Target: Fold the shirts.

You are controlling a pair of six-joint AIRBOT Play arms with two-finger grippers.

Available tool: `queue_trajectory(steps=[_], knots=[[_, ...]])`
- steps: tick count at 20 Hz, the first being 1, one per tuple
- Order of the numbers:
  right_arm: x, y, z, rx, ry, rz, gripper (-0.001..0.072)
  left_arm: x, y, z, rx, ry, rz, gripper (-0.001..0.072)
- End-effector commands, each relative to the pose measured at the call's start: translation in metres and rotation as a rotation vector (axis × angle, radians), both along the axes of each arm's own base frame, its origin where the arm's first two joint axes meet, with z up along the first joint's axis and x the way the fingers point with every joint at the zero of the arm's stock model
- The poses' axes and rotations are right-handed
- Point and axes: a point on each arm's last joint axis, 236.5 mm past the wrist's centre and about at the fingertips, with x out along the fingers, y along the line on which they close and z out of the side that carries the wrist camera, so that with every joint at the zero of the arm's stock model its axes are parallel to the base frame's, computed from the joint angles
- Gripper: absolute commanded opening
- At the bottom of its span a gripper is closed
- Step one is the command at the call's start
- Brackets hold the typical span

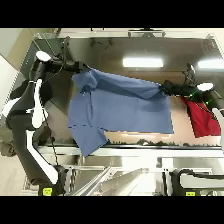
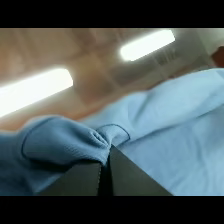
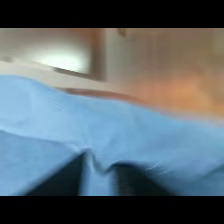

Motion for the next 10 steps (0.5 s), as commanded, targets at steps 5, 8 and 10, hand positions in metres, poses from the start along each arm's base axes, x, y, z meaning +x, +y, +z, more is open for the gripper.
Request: queue_trajectory(steps=[5,8,10], knots=[[0.001,-0.070,0.059,-0.039,-0.059,0.023,0.0412,-0.037,0.096,0.035,-0.026,0.168,0.087,0.0337],[-0.053,-0.103,0.061,-0.053,0.030,0.049,0.0412,-0.093,0.146,0.011,0.074,0.380,0.171,0.0336],[-0.095,-0.116,0.036,-0.069,0.122,0.044,0.0411,-0.144,0.153,-0.019,0.108,0.516,0.195,0.0337]])
